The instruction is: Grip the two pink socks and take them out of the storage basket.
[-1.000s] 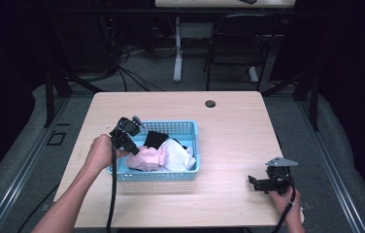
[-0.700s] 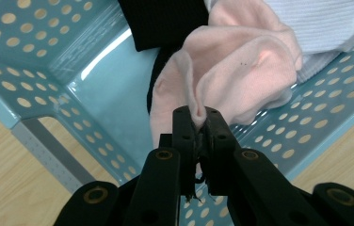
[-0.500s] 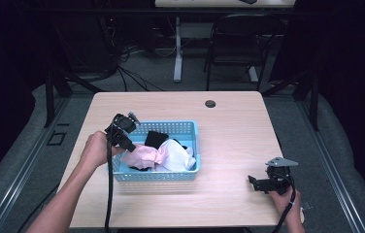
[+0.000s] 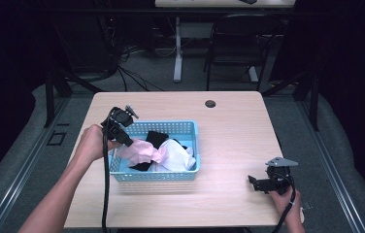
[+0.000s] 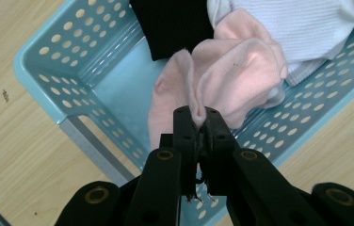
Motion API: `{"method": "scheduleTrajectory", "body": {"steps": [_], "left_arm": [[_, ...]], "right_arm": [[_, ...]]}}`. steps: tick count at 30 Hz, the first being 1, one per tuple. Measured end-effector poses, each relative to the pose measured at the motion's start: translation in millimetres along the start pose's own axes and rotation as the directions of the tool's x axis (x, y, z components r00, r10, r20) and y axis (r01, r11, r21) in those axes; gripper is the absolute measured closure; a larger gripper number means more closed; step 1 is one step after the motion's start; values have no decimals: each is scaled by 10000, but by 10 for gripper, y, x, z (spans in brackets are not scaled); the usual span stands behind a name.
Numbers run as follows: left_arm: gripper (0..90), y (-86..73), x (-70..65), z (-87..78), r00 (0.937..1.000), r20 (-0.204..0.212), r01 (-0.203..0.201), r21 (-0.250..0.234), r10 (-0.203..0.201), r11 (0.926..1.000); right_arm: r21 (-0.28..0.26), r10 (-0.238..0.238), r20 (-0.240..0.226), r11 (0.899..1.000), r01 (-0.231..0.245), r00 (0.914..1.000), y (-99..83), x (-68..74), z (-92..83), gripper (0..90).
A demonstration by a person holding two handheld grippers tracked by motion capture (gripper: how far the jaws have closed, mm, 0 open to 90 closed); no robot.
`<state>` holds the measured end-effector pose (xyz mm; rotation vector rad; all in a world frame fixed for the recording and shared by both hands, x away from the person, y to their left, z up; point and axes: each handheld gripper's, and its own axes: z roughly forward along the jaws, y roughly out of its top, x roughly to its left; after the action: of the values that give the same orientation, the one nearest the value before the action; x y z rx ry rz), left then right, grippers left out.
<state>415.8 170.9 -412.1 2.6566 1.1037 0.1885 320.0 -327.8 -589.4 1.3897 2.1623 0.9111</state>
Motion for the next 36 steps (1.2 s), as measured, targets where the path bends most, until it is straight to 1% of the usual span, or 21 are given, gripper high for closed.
{"method": "scheduleTrajectory", "body": {"steps": [6,9,20,24,29,30,32,34,36], "left_arm": [[857,26,34,-97,9999,-104,25,-14,-25,10000],[857,58,63,-178,9998,-177,-36,20,37,10000],[856,136,86,-348,9997,-248,-83,-78,81,9999],[856,146,90,-406,9994,-346,-63,-89,59,9999],[856,141,122,-537,9987,-509,-21,-135,15,9999],[856,133,141,-585,9984,-562,-4,-160,-5,9999],[856,127,150,-606,9983,-581,36,-207,-48,9998],[856,112,176,-673,9977,-673,113,-254,-130,9996],[856,108,184,-694,9973,-722,93,-239,-110,9997]], "right_arm": [[-3,0,0,10000,0,10000,0,0,0,7],[4,-3,-4,10000,3,10000,0,0,0,7],[-1,-4,-2,10000,4,10000,0,0,0,7],[-2,-3,-4,10000,3,10000,0,0,0,7],[-4,-3,-3,10000,3,10000,0,0,0,7],[-4,-3,-5,10000,3,10000,0,0,0,7],[-1,-3,-5,10000,3,10000,0,0,0,7],[1,-5,-3,10000,5,10000,0,0,0,7],[-3,0,-7,10000,0,10000,0,0,0,7]]}}
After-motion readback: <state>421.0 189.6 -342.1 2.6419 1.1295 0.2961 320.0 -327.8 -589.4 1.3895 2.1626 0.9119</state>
